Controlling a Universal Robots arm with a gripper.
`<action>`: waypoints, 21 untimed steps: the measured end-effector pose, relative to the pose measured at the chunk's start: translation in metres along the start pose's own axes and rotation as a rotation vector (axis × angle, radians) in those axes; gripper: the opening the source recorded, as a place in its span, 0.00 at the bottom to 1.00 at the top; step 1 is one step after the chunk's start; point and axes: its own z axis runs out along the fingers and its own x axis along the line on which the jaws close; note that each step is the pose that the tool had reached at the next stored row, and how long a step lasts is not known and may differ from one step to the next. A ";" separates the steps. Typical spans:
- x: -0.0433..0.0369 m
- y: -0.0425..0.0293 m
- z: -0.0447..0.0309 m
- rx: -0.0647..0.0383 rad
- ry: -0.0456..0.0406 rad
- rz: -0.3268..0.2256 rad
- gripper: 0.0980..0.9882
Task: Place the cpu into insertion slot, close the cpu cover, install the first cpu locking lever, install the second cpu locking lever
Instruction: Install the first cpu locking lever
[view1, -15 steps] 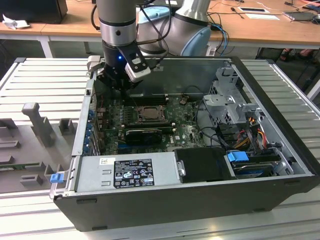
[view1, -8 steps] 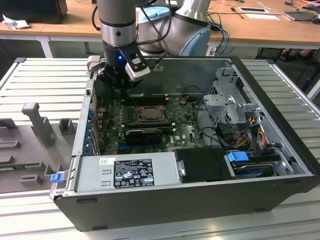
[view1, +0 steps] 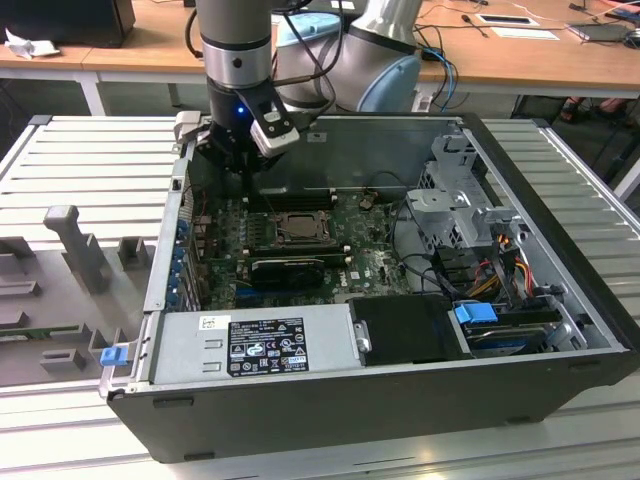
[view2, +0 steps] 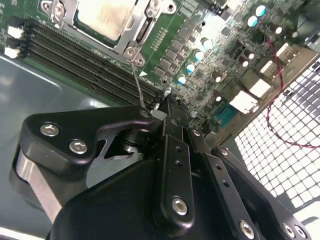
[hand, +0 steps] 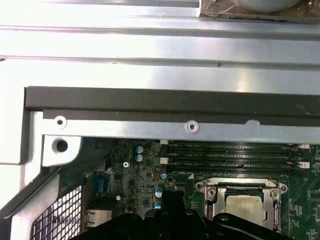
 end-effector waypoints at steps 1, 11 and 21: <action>-0.0001 0.0001 0.0000 0.000 0.0000 0.000 0.01; -0.0313 0.0034 0.0006 0.000 0.0002 -0.001 0.01; -0.0544 0.0028 0.0016 0.001 0.0002 -0.001 0.01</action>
